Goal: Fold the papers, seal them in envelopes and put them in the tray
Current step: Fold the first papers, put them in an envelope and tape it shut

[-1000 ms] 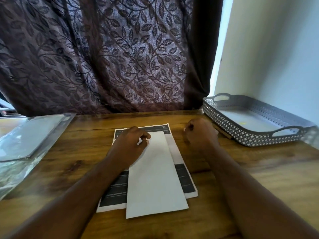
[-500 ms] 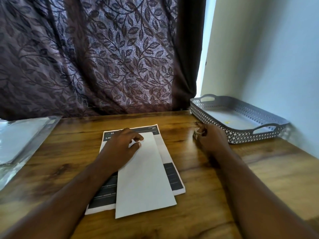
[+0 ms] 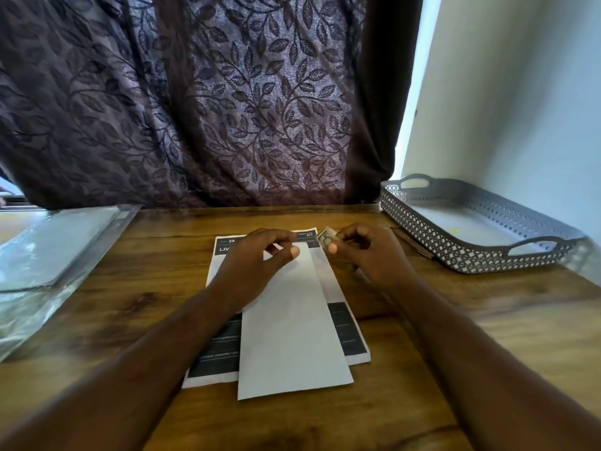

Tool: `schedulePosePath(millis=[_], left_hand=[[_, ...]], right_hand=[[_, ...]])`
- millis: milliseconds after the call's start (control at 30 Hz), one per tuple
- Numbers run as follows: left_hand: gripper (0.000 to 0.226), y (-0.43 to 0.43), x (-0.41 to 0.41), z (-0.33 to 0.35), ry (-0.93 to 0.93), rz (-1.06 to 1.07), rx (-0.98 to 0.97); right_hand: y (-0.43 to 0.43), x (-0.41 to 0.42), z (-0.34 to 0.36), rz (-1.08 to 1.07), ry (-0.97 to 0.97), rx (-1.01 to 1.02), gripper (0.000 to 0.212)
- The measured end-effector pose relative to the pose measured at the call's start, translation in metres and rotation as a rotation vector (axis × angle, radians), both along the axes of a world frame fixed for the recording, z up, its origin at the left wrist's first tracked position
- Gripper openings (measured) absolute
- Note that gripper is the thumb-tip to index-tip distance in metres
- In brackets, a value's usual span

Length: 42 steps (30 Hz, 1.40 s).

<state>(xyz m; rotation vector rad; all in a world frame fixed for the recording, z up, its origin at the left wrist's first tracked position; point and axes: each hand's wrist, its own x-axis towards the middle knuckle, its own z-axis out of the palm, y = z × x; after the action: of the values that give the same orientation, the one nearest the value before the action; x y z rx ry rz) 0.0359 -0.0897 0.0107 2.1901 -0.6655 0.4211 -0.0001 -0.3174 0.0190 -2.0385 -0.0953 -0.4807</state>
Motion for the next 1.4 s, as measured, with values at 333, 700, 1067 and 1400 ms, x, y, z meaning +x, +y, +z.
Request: schedulePosePath(millis=[333, 700, 1067, 1400], left_hand=[[0.022, 0.000, -0.009, 0.002, -0.171, 0.018, 0.022], [0.010, 0.004, -0.011, 0.006, -0.179, 0.050, 0.018], [0.002, 0.002, -0.010, 0.005, -0.080, 0.022, -0.032], [0.002, 0.003, -0.009, 0.005, -0.027, -0.019, -0.092]], right_hand=[[0.028, 0.000, -0.004, 0.169, -0.133, -0.176, 0.009], [0.032, 0.004, -0.008, 0.145, -0.175, -0.277, 0.017], [0.028, 0.004, -0.004, 0.232, -0.061, -0.275, 0.017], [0.028, 0.006, -0.004, 0.267, -0.065, -0.245, 0.011]])
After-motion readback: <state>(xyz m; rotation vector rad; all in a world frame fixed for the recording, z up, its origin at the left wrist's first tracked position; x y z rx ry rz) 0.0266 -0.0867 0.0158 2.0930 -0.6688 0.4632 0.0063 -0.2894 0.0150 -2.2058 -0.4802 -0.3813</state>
